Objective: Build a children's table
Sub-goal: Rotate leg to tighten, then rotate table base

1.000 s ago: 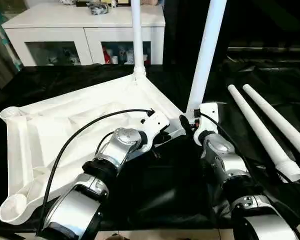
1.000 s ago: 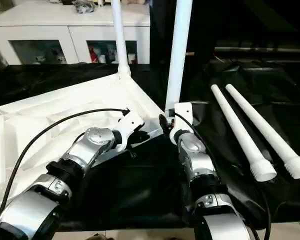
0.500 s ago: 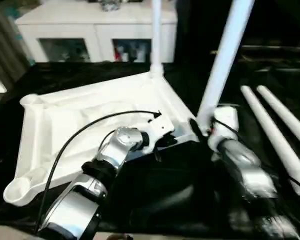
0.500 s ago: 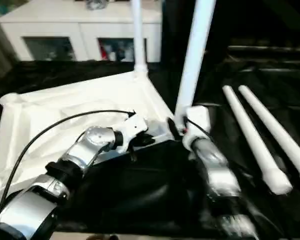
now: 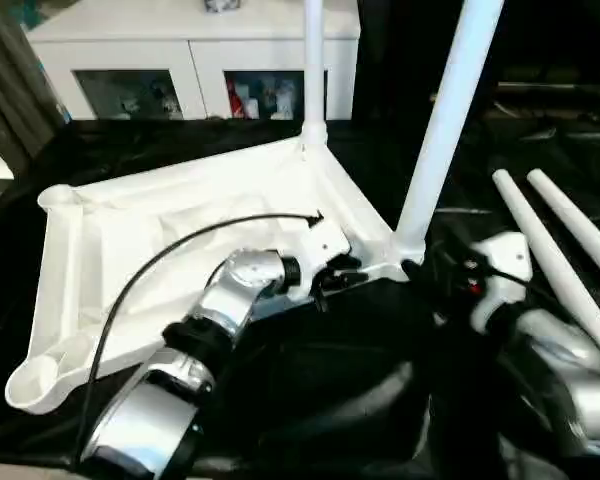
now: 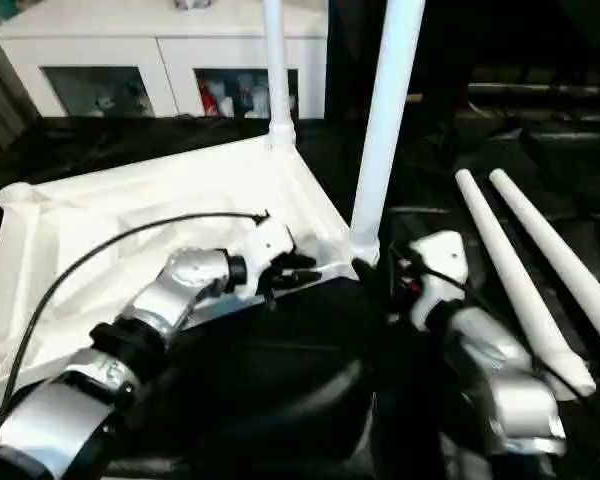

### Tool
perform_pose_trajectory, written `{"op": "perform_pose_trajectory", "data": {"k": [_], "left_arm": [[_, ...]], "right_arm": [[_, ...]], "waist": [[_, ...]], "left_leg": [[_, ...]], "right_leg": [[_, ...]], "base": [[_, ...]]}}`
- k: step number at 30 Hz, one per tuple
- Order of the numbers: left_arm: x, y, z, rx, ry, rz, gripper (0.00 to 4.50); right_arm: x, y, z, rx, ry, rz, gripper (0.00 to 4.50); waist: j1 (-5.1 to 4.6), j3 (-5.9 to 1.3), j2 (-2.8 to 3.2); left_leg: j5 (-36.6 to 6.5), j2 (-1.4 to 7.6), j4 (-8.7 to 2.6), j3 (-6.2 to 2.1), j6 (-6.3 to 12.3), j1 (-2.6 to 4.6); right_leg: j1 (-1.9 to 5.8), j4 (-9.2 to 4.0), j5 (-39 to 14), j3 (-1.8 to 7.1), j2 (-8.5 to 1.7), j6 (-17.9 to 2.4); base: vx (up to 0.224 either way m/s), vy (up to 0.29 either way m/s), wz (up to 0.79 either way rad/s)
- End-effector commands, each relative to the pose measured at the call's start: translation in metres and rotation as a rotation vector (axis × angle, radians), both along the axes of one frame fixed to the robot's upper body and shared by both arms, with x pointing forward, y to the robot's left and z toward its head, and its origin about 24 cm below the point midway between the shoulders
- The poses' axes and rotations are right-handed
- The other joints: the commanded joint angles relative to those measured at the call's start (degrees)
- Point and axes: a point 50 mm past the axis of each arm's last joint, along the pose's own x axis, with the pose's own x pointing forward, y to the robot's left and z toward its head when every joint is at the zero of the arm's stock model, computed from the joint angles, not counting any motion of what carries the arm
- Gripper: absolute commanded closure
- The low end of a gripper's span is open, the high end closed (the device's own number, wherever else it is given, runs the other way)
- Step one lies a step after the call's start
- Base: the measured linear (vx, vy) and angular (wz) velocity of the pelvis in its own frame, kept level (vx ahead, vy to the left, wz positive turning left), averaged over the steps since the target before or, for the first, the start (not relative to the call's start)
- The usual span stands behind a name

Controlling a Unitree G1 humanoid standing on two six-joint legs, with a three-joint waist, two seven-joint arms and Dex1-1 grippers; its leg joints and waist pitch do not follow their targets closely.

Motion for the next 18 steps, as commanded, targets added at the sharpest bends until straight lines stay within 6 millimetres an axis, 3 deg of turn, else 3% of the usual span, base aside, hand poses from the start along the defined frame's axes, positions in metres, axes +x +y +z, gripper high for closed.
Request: {"op": "perform_pose_trajectory", "data": {"k": [1, 4, 5, 7, 8, 9, 11, 13, 14, 18], "left_arm": [[0.000, 0.009, 0.009, -0.019, 0.005, 0.001, 2.88], [-0.003, 0.026, 0.014, 0.016, 0.029, -0.010, 2.62], [-0.006, 0.032, 0.016, 0.023, 0.041, -0.021, 2.42], [-0.022, 0.060, 0.022, 0.052, 0.110, -0.082, 2.31], [-0.027, 0.065, 0.023, 0.062, 0.125, -0.101, 2.13], [-0.034, 0.074, 0.023, 0.088, 0.151, -0.134, 2.13], [-0.040, 0.079, 0.023, 0.106, 0.168, -0.157, 1.97], [-0.054, 0.094, 0.022, 0.164, 0.217, -0.183, 1.68], [-0.061, 0.101, 0.021, 0.195, 0.240, -0.175, 1.63], [-0.068, 0.106, 0.019, 0.240, 0.256, -0.157, 1.38]], "right_arm": [[-0.008, 0.010, 0.004, 0.022, 0.039, 0.155, 0.53], [-0.011, 0.013, 0.006, 0.022, 0.062, 0.241, 0.53], [-0.009, 0.013, 0.007, 0.025, 0.061, 0.249, 0.53], [-0.001, 0.019, 0.014, 0.051, 0.049, 0.278, 0.53], [0.001, 0.021, 0.015, 0.057, 0.048, 0.286, 0.53], [0.004, 0.025, 0.015, 0.061, 0.045, 0.294, 0.53], [0.006, 0.027, 0.015, 0.062, 0.044, 0.300, 0.53], [0.015, 0.035, 0.012, 0.066, 0.042, 0.291, 0.53], [0.024, 0.040, 0.007, 0.077, 0.046, 0.267, 0.53], [0.033, 0.050, 0.001, 0.084, 0.054, 0.247, 0.53]], "waist": [[0.03, -4.54, -1.34], [-0.02, -4.35, -1.45], [-0.35, -4.25, -1.32], [-0.34, -4.49, -1.36], [-1.27, -4.02, -1.03], [-1.25, -4.04, -1.15], [-0.98, -4.07, -0.73], [-0.99, -4.02, -0.91], [-1.18, -3.98, -0.90], [-1.25, -3.76, -0.79]], "left_leg": [[-11.21, 2.04, -3.73, -0.71, 6.46, 0.61], [-12.17, 2.22, -4.06, -0.86, 5.30, 0.49], [-12.25, 2.20, -4.14, -0.83, 4.86, 0.53], [-12.39, 2.40, -4.22, -1.06, 3.72, 0.84], [-13.38, 2.26, -4.65, -1.12, 3.23, 0.33], [-14.21, 2.27, -4.63, -1.00, 2.80, 0.77], [-15.44, 2.31, -4.41, -0.75, 1.31, 1.83], [-16.15, 2.34, -4.52, -0.68, 0.87, 1.86], [-16.93, 2.23, -4.78, -0.92, 0.16, 1.41], [-18.95, 2.12, -4.82, -0.65, -1.14, 2.12]], "right_leg": [[3.44, -3.28, -12.36, 2.22, -2.32, -12.94], [3.49, -3.40, -16.40, 2.30, -2.43, -11.74], [3.18, -3.52, -17.24, 2.34, -2.29, -11.49], [3.39, -3.03, -17.58, 2.36, -2.67, -11.68], [3.11, -3.17, -20.15, 2.25, -2.17, -10.94], [2.78, -3.44, -21.45, 2.37, -2.13, -10.64], [2.03, -3.43, -19.87, 2.80, -1.93, -11.79], [1.86, -3.29, -19.62, 2.92, -1.88, -12.31], [2.22, -2.96, -20.76, 2.78, -1.91, -11.82], [1.52, -3.52, -22.38, 3.07, -1.72, -11.28]], "base": [[0.000, 0.000, 0.00], [0.000, 0.000, 0.00], [0.000, 0.000, 0.00], [0.000, 0.000, 0.00], [0.000, 0.000, 0.00], [0.000, 0.000, 0.00], [0.000, 0.000, 0.00], [0.000, 0.000, 0.00], [0.000, 0.000, 0.00], [0.000, 0.000, 0.00]]}}
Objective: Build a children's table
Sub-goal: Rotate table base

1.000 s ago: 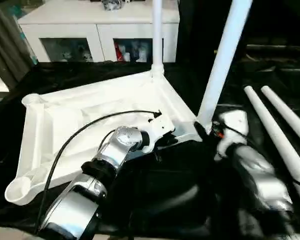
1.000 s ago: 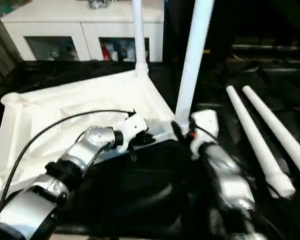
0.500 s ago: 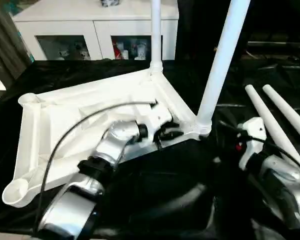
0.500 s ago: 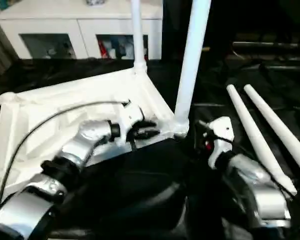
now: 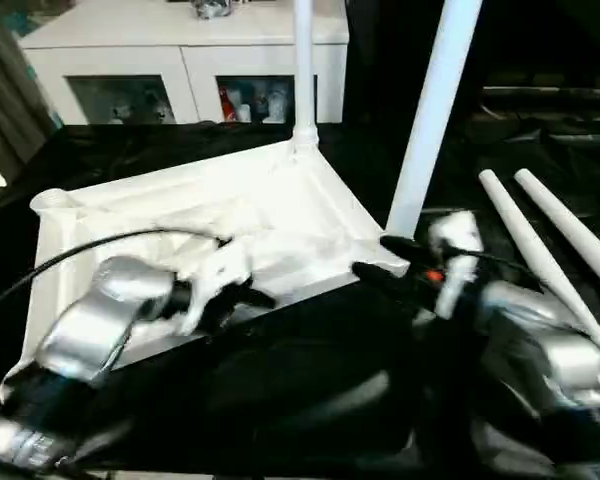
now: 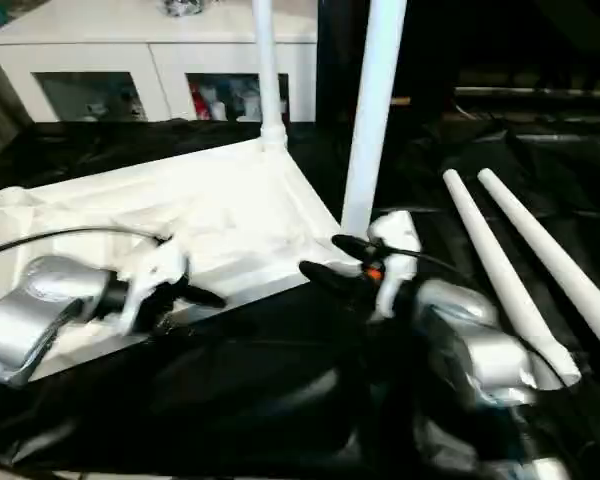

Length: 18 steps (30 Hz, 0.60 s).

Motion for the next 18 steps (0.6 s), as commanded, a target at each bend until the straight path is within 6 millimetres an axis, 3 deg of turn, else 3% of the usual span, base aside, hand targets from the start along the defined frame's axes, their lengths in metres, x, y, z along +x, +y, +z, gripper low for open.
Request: {"op": "perform_pose_trajectory", "data": {"k": [1, 2, 4, 5, 7, 11, 13, 18], "left_arm": [[-0.007, -0.001, 0.003, 0.037, 0.001, -0.004, 1.26], [-0.008, -0.001, 0.003, 0.041, 0.004, -0.002, 1.26], [-0.010, 0.000, 0.000, 0.069, -0.002, 0.023, 1.07], [-0.010, 0.000, 0.000, 0.071, -0.003, 0.026, 0.94], [-0.011, 0.004, -0.003, 0.113, -0.016, 0.051, 0.78], [-0.018, 0.009, -0.010, 0.160, -0.006, 0.077, 0.46], [-0.018, 0.010, -0.011, 0.163, -0.007, 0.092, 0.35], [-0.013, 0.015, -0.014, 0.201, -0.059, 0.150, 0.03]], "right_arm": [[0.009, 0.010, -0.002, 0.006, -0.006, -0.018, 0.53], [0.010, 0.012, -0.002, 0.012, -0.004, -0.021, 0.53], [0.022, 0.021, -0.005, 0.040, 0.001, -0.105, 0.53], [0.023, 0.022, -0.005, 0.041, 0.001, -0.114, 0.53], [0.034, 0.023, -0.005, 0.104, 0.011, -0.218, 0.53], [0.048, 0.018, -0.005, 0.197, 0.039, -0.391, 0.53], [0.050, 0.015, -0.006, 0.192, 0.032, -0.424, 0.53], [0.056, 0.002, -0.006, 0.193, 0.026, -0.526, 0.53]], "waist": [[-0.27, -3.84, -0.73], [-0.69, -3.60, -0.66], [-0.74, -3.68, -0.73], [-0.79, -3.65, -0.78], [-0.75, -3.72, -0.81], [-0.88, -3.68, -0.75], [-0.58, -3.81, -0.56], [-0.57, -3.91, -1.08]], "left_leg": [[-18.99, 2.04, -4.75, -0.65, -1.16, 1.82], [-18.96, 1.87, -5.04, -0.86, -1.11, 1.06], [-19.90, 1.92, -4.95, -0.83, -1.72, 1.57], [-19.99, 1.78, -4.97, -0.90, -2.03, 1.33], [-19.73, 1.76, -4.81, -0.80, -2.09, 1.54], [-20.40, 1.75, -5.09, -1.05, -2.54, 1.43], [-21.14, 1.77, -4.89, -0.78, -2.89, 2.11], [-19.68, 1.60, -4.98, -0.84, -2.47, 1.45]], "right_leg": [[1.73, -3.66, -21.68, 2.63, -2.22, -11.57], [2.16, -3.58, -22.42, 2.53, -2.15, -11.22], [1.61, -3.73, -23.50, 2.63, -2.17, -10.73], [1.89, -3.74, -24.01, 2.61, -2.18, -10.38], [1.49, -3.77, -24.21, 2.86, -2.36, -10.21], [1.70, -3.82, -25.49, 2.65, -2.08, -9.29], [1.09, -3.81, -24.38, 2.78, -1.91, -9.74], [1.69, -3.47, -22.31, 2.80, -1.91, -9.80]], "base": [[0.000, 0.000, 0.00], [0.000, 0.000, 0.00], [0.000, 0.000, 0.00], [0.000, 0.000, 0.00], [0.000, 0.000, 0.00], [0.000, 0.000, 0.00], [0.000, 0.000, 0.00], [0.000, 0.000, 0.00]]}}
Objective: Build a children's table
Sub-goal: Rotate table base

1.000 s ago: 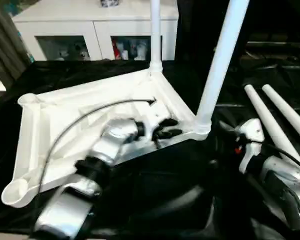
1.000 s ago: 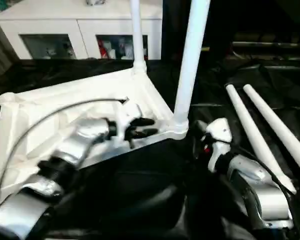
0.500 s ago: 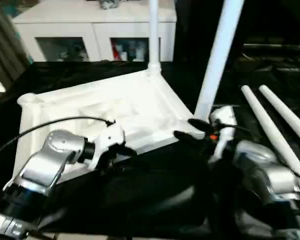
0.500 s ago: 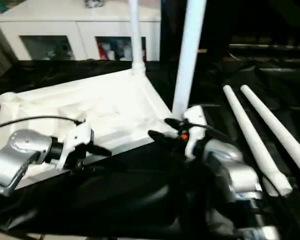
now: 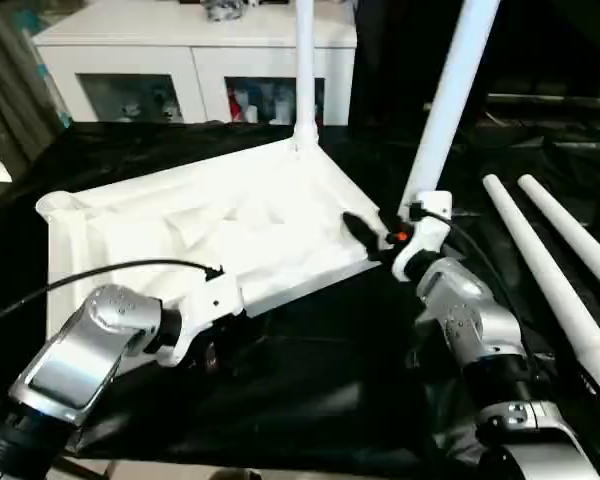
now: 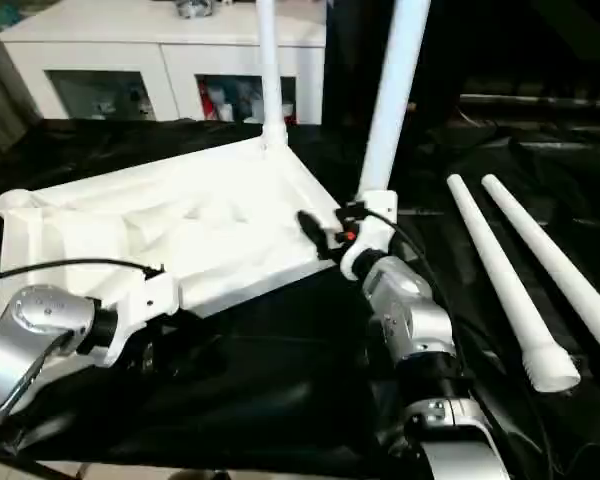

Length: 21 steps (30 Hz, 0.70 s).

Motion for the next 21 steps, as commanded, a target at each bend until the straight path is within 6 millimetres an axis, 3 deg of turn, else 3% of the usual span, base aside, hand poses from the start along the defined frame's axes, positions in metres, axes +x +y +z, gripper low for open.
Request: {"op": "perform_pose_trajectory", "data": {"k": [1, 11, 16, 21], "left_arm": [[0.005, 0.005, 0.002, 0.041, -0.044, 0.032, 0.03], [0.005, 0.005, -0.001, 0.058, -0.062, 0.032, 0.03], [0.010, 0.004, 0.000, 0.054, -0.113, 0.036, 0.03], [0.021, 0.004, 0.011, 0.023, -0.186, 0.072, 0.03]], "right_arm": [[0.004, -0.015, 0.004, -0.010, -0.017, -0.071, 0.53], [0.014, -0.050, 0.009, -0.047, -0.037, -0.238, 0.53], [0.018, -0.079, 0.018, -0.083, -0.063, -0.309, 0.53], [0.020, -0.098, 0.024, -0.118, -0.074, -0.334, 0.53]], "waist": [[-0.38, -3.81, -0.35], [-0.29, -3.73, -0.24], [-0.63, -3.87, -0.59], [-0.95, -4.00, -0.85]], "left_leg": [[-19.67, 1.65, -4.95, -0.77, -1.98, 1.37], [-21.26, 1.61, -4.74, -0.59, -2.14, 1.87], [-19.95, 1.34, -4.62, -0.71, -1.61, 1.12], [-18.11, 1.16, -4.17, -0.51, -0.37, 0.97]], "right_leg": [[1.81, -4.06, -22.71, 2.39, -2.04, -9.69], [1.37, -4.36, -24.26, 2.43, -1.83, -9.81], [2.08, -4.29, -24.64, 2.25, -1.88, -8.93], [2.10, -4.34, -23.79, 2.18, -1.80, -10.04]], "base": [[0.000, 0.000, 0.00], [0.000, 0.000, 0.00], [0.000, 0.000, 0.00], [0.000, 0.000, 0.00]]}}
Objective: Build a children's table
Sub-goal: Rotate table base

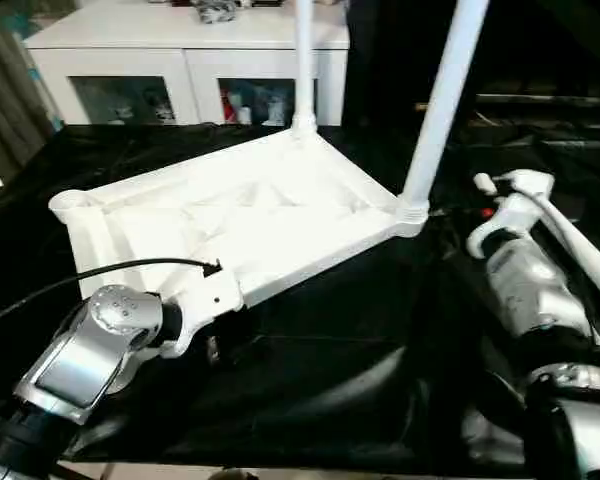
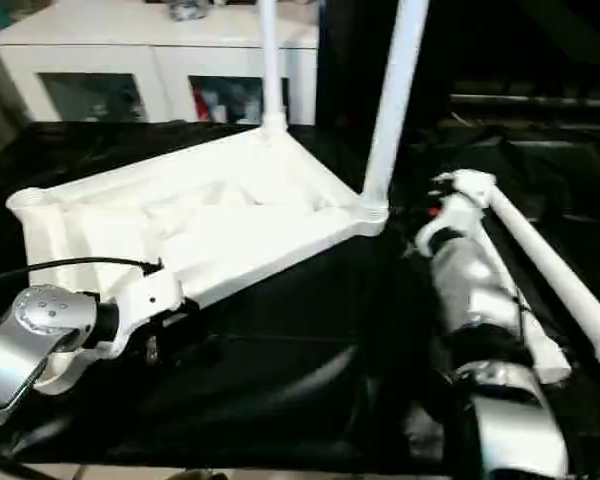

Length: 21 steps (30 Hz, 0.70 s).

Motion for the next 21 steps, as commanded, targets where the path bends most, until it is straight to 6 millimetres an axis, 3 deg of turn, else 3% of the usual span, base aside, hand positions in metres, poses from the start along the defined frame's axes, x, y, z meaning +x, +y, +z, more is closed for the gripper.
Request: {"op": "perform_pose_trajectory", "data": {"k": [1, 4, 8, 9, 11, 15, 21], "left_arm": [[0.011, 0.003, 0.017, -0.030, -0.097, 0.039, 0.03], [0.021, 0.008, 0.037, -0.125, -0.172, 0.111, 0.03], [0.034, 0.032, 0.059, -0.139, -0.278, 0.256, 0.03], [0.035, 0.033, 0.059, -0.138, -0.280, 0.260, 0.03], [0.043, 0.064, 0.063, -0.053, -0.331, 0.429, 0.03], [0.049, 0.099, 0.063, 0.067, -0.389, 0.643, 0.03], [0.061, 0.107, 0.054, 0.162, -0.459, 0.751, 0.03]], "right_arm": [[0.003, -0.001, 0.006, -0.023, -0.010, 0.036, 0.53], [-0.001, 0.004, 0.005, -0.041, -0.002, 0.153, 0.53], [-0.014, 0.014, -0.008, -0.067, 0.045, 0.278, 0.53], [-0.014, 0.014, -0.008, -0.068, 0.047, 0.281, 0.53], [-0.026, 0.022, -0.024, -0.085, 0.098, 0.361, 0.53], [-0.035, 0.028, -0.038, -0.083, 0.149, 0.407, 0.53], [-0.042, 0.037, -0.045, -0.102, 0.198, 0.449, 0.53]], "waist": [[-0.01, -4.03, -0.87], [-0.08, -4.09, -1.04], [0.00, -4.05, -1.16], [0.00, -4.05, -1.16], [0.00, -4.12, -1.02], [0.03, -4.26, -0.83], [0.70, -4.17, -0.51]], "left_leg": [[-17.44, 1.19, -4.09, -0.50, -0.01, 0.86], [-16.29, 1.14, -3.94, -0.44, 0.70, 0.51], [-14.22, 1.26, -3.89, -0.47, 1.71, 0.54], [-14.22, 1.26, -3.89, -0.47, 1.71, 0.54], [-13.85, 1.17, -3.87, -0.47, 1.78, 0.54], [-13.82, 1.32, -3.88, -0.61, 1.48, 0.65], [-16.07, 1.36, -3.96, -0.66, 0.64, 1.02]], "right_leg": [[2.27, -4.29, -23.09, 1.86, -1.99, -10.49], [2.61, -3.99, -21.39, 1.77, -1.88, -11.38], [2.52, -3.72, -19.25, 1.82, -1.67, -11.51], [2.52, -3.72, -19.25, 1.82, -1.67, -11.51], [2.47, -3.63, -18.65, 1.90, -1.40, -11.14], [2.28, -3.47, -17.38, 2.05, -1.45, -11.44], [2.05, -3.74, -18.51, 2.21, -1.61, -11.21]], "base": [[0.000, 0.000, 0.00], [0.000, 0.000, 0.00], [0.000, 0.000, 0.00], [0.000, 0.000, 0.00], [0.000, 0.000, 0.00], [0.000, 0.000, 0.00], [0.000, 0.000, 0.00]]}}
